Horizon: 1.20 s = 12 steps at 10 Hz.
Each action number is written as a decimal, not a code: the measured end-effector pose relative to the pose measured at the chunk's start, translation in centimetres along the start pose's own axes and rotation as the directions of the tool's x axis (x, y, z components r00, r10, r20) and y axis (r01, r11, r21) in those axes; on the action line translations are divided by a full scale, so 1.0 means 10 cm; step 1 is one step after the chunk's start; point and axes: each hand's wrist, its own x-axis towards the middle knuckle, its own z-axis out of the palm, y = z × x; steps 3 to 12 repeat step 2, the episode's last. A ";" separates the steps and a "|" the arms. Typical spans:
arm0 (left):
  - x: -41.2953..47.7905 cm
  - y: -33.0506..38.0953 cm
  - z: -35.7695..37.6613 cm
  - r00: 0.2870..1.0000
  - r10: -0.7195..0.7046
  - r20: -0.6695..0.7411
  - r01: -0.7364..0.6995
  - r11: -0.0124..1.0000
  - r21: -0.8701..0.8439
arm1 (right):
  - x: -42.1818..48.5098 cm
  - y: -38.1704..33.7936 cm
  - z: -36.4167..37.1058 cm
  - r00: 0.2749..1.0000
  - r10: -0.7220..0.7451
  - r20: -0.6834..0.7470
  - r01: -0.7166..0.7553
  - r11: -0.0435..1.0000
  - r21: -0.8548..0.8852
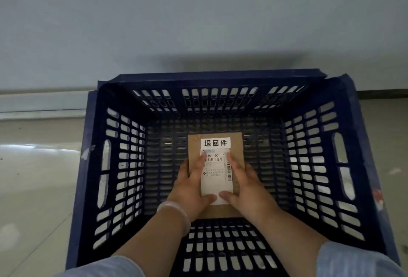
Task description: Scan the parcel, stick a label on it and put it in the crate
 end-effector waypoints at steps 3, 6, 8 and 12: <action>-0.06 0.10 -0.06 1.000 -0.008 -0.012 0.008 0.999 0.053 | -0.03 -0.08 -0.06 0.999 0.038 0.022 -0.037 0.997 -0.064; -0.06 0.10 -0.06 1.000 -0.008 -0.012 0.008 0.999 0.053 | -0.03 -0.08 -0.06 0.999 0.038 0.022 -0.037 0.997 -0.064; -0.06 0.10 -0.06 1.000 -0.008 -0.012 0.008 0.999 0.053 | -0.03 -0.08 -0.06 0.999 0.038 0.022 -0.037 0.997 -0.064; -0.06 0.10 -0.06 1.000 -0.008 -0.012 0.008 0.999 0.053 | -0.03 -0.08 -0.06 0.999 0.038 0.022 -0.037 0.997 -0.064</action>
